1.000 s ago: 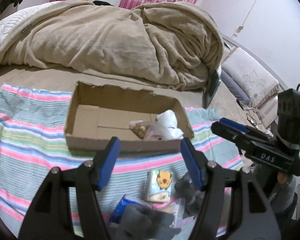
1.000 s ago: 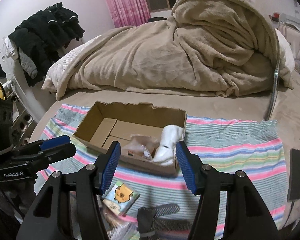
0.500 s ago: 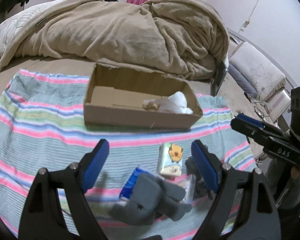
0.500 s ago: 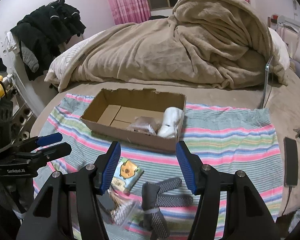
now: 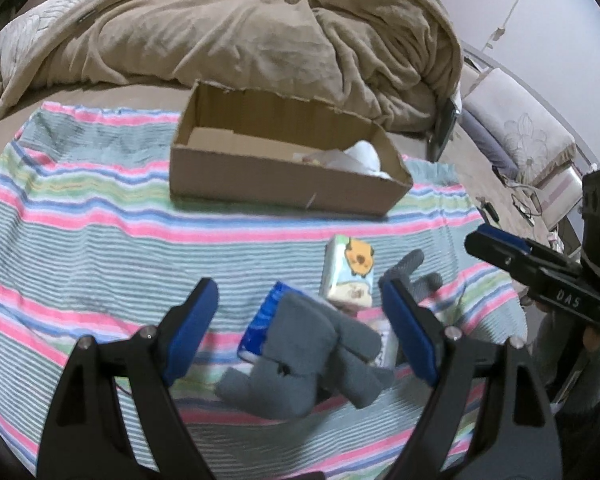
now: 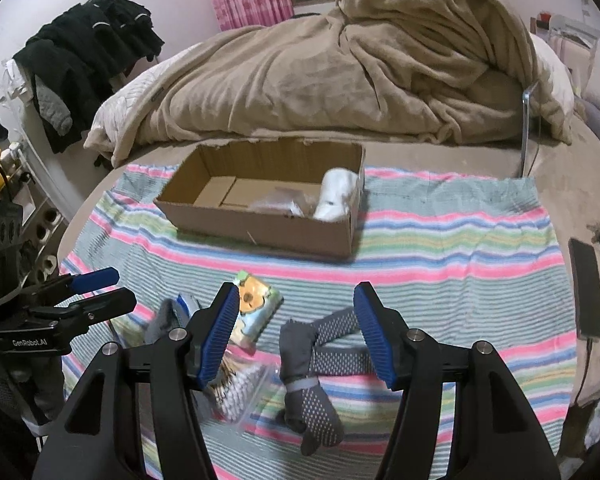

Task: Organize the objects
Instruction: 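Move both tools back toward the grey gloves on the sheet, then grasp grey knit glove with left tool while right tool grasps dotted glove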

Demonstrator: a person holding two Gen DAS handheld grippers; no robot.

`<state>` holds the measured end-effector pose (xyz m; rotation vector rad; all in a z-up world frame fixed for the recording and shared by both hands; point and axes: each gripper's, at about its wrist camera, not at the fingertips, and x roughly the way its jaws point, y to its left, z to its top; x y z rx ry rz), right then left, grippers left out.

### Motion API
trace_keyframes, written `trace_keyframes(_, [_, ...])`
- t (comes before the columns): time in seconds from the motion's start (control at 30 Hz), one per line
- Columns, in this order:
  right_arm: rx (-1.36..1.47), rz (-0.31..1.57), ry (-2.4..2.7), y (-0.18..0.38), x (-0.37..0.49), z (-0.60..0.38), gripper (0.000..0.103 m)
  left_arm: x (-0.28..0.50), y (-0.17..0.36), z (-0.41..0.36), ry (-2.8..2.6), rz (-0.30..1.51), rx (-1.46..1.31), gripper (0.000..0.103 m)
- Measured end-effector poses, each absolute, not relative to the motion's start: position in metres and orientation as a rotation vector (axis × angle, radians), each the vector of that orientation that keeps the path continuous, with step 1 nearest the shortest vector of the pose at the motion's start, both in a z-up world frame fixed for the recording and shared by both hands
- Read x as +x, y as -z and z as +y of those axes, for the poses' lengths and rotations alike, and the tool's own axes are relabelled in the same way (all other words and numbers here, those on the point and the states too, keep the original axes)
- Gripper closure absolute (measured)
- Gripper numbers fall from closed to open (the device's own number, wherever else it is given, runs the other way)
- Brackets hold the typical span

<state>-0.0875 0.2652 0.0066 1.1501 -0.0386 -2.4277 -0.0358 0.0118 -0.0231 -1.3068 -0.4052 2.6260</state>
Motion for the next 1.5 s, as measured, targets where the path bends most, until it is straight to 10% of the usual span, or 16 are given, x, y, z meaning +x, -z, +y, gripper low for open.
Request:
trace_keyframes(1.17, [1.402,0.012,2.336,0.078,-0.077,0.269,0.040,-0.024,0.087,0.030,-2.500,-0.356,-1.455,0.019])
trace_keyframes(1.5, [1.420,0.073,2.303,0.089,-0.073,0.260,0.051,-0.023,0.088,0.034,-2.503,-0.333,-1.430,0.046])
